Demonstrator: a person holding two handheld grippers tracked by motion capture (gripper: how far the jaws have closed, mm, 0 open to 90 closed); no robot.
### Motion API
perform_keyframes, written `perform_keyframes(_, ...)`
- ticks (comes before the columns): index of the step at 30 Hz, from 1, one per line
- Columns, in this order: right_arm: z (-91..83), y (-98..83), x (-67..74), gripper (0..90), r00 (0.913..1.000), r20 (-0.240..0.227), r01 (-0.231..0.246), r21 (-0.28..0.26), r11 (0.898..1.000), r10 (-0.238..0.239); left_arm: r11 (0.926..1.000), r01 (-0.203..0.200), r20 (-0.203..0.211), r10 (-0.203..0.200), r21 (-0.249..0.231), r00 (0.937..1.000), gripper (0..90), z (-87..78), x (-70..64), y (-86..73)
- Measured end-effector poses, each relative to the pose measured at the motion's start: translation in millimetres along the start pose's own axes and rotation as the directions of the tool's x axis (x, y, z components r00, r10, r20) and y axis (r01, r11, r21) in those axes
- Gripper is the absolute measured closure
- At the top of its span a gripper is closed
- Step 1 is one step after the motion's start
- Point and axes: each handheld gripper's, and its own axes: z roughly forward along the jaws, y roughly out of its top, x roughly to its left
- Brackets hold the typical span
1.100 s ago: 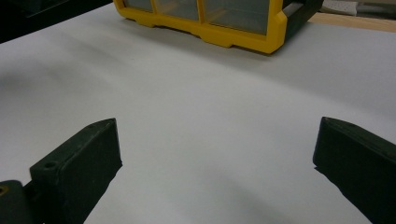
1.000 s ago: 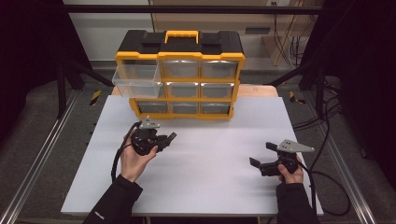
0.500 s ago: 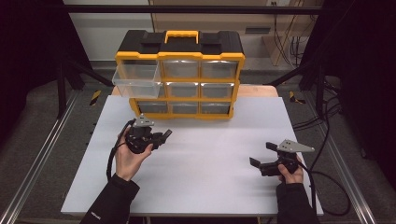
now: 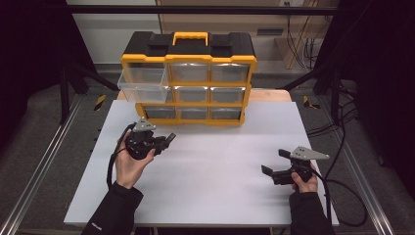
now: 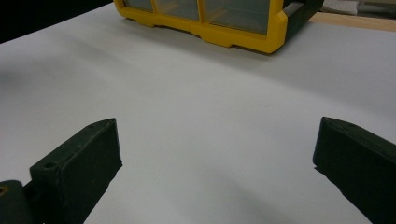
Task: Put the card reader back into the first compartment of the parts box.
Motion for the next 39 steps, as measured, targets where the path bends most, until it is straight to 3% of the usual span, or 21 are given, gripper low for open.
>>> perform_keyframes(21,0.6,-0.4,-0.3,1.1,1.0,0.004,0.002,0.004,1.0,-0.002,0.999,0.006,-0.015,-0.007,-0.045,0.9999,72.8,-25.0,7.9,4.1)
perform_keyframes(39,0.6,-0.5,-0.3,1.1,1.0,0.005,0.002,0.005,1.0,-0.002,0.9964,0.023,0.004,-0.023,-0.082,0.9997,72.8,-44.1,11.8,7.6)
